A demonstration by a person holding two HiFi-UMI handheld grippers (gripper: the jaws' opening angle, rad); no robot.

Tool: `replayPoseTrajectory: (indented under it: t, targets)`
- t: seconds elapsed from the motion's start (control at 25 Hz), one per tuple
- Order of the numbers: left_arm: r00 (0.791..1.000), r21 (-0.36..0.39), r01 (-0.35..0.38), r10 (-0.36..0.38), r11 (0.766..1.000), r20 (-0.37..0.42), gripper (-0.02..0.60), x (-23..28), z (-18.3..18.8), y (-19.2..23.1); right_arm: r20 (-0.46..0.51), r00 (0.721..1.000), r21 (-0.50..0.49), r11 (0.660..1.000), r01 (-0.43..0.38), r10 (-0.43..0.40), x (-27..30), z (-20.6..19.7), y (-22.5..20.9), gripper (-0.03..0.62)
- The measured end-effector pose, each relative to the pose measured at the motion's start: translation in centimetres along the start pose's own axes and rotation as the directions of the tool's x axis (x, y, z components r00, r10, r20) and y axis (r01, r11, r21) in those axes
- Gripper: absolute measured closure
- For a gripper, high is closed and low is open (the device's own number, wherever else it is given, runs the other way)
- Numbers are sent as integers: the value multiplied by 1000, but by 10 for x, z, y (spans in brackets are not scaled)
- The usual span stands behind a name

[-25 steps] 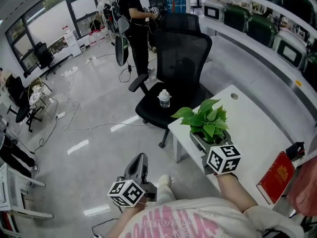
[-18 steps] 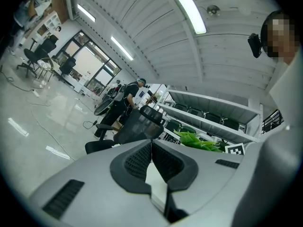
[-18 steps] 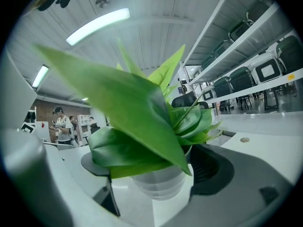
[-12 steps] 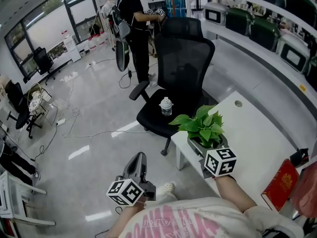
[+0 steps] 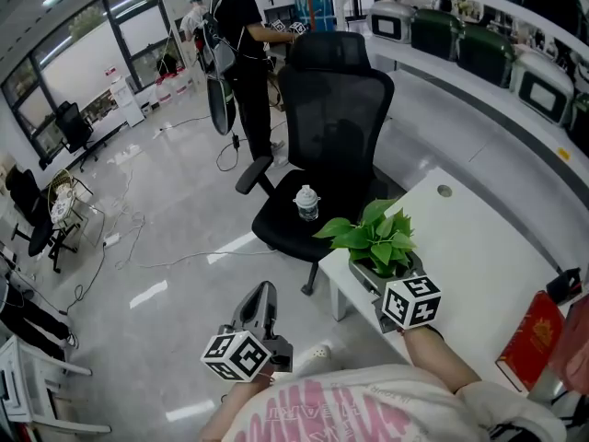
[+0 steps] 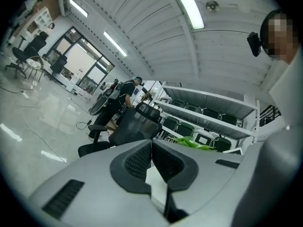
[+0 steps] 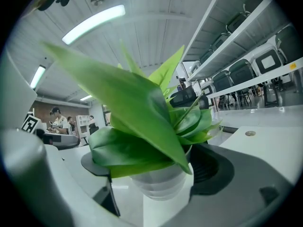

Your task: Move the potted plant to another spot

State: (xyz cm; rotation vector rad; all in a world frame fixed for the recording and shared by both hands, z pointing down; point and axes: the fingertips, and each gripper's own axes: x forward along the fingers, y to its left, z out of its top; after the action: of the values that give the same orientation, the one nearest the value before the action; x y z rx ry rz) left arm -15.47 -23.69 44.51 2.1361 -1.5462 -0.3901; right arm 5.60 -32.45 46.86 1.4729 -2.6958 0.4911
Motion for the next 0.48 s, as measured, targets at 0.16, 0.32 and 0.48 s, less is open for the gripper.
replayPoseTrajectory:
  t: [0.16, 0.32, 0.48]
  targets:
    - [1000, -1, -12, 12, 1000, -10, 557, 0, -7, 12, -15, 1000, 3, 1000, 17, -17, 7, -13, -5, 95]
    - [999, -12, -33, 33, 999, -3, 557, -1, -10, 27, -35, 999, -1, 1000, 31, -31, 14, -27, -10, 95]
    - [999, -18, -38, 38, 999, -2, 557, -1, -18, 37, -55, 998, -5, 999, 37, -37, 22, -41, -14, 95]
